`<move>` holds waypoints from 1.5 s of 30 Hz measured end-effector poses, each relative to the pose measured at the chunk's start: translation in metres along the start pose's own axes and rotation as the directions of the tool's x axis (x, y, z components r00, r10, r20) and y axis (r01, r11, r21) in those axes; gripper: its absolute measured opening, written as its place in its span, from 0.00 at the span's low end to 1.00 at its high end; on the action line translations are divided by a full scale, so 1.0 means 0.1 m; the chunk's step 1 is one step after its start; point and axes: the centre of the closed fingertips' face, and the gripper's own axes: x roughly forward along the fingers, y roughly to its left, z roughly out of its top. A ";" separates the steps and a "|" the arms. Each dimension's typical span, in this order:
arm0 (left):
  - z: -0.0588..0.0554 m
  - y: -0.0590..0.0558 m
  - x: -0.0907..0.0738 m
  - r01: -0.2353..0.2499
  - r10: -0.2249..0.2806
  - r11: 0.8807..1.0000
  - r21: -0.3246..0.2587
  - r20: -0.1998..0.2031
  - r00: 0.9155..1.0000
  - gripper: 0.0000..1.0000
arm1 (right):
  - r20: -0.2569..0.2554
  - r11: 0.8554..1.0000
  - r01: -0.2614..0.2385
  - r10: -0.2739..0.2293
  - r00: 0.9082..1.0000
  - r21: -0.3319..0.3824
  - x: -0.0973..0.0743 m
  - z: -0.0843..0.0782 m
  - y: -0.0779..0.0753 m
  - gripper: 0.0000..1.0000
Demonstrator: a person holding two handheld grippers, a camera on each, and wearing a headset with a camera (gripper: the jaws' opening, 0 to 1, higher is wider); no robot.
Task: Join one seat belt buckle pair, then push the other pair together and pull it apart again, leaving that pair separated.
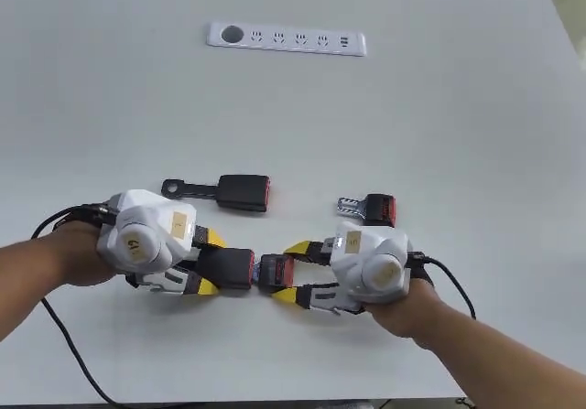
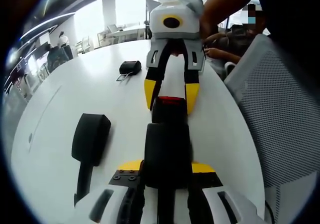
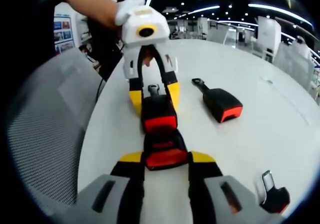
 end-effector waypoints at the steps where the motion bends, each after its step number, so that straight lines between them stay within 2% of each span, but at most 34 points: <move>1: 0.00 0.00 0.00 0.000 0.000 1.000 0.001 -0.001 1.000 0.33 | 0.001 1.000 0.000 0.000 1.000 0.000 0.00 0.00 0.00 0.32; 17: 0.00 0.00 0.00 0.006 -0.006 1.000 0.004 -0.023 1.000 0.33 | 0.008 1.000 0.008 -0.008 1.000 0.011 -0.01 0.01 0.01 0.33; 45: 0.00 -0.01 -0.01 0.001 -0.001 1.000 0.002 -0.031 1.000 0.33 | 0.010 1.000 0.017 -0.017 1.000 0.017 0.00 0.01 0.01 0.33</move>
